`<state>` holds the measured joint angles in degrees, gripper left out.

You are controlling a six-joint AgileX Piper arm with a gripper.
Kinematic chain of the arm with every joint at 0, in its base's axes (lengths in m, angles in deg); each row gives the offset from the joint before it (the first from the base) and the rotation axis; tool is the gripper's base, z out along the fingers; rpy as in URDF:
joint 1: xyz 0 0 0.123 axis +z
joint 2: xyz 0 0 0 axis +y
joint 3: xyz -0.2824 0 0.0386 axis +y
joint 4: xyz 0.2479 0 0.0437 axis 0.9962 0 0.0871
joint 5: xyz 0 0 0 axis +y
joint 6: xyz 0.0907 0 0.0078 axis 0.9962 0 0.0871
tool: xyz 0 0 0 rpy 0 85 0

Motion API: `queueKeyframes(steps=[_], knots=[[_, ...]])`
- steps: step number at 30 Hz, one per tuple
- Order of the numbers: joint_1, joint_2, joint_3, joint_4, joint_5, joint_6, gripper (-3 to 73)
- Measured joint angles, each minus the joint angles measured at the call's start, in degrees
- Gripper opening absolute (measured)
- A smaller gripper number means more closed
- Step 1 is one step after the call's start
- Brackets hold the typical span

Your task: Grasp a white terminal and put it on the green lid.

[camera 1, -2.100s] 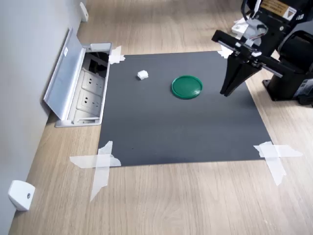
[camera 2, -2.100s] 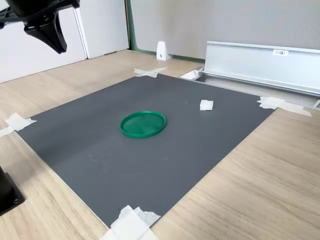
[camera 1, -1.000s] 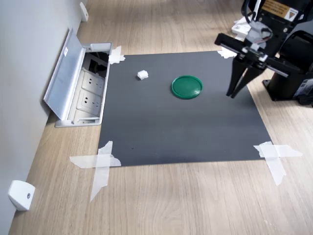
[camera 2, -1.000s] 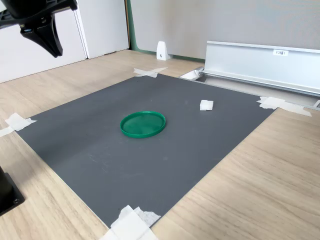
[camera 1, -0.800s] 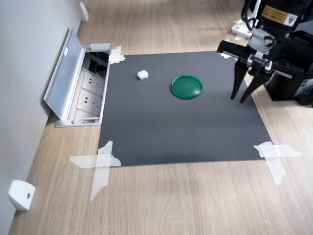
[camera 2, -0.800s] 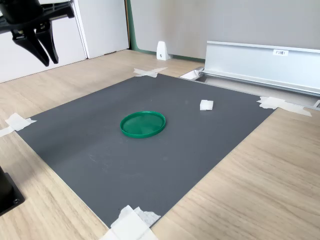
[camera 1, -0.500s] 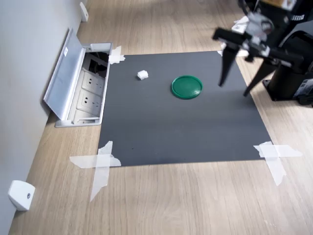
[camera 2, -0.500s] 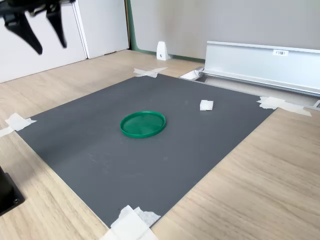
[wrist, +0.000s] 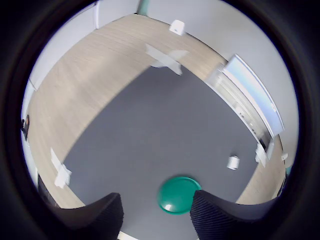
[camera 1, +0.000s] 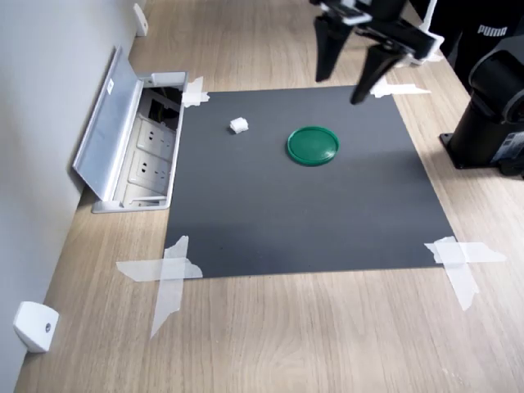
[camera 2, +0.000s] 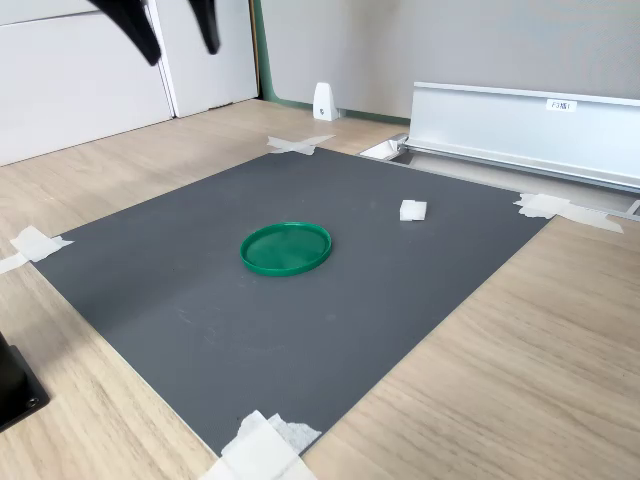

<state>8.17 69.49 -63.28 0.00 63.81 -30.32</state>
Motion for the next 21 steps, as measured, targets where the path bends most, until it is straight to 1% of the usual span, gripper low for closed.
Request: queueKeyframes(steps=[6, 14, 17, 21], knots=[[-8.5, 2.5, -3.2, -0.4, 2.2, -4.0, 57.8], [-20.9, 7.9, -6.7, 0.4, 1.6, -11.7, 57.8], [-23.9, 11.4, -9.2, 1.5, 1.5, -14.4, 57.8], [-25.9, 16.4, -13.8, 2.4, 1.2, -16.7, 57.8]])
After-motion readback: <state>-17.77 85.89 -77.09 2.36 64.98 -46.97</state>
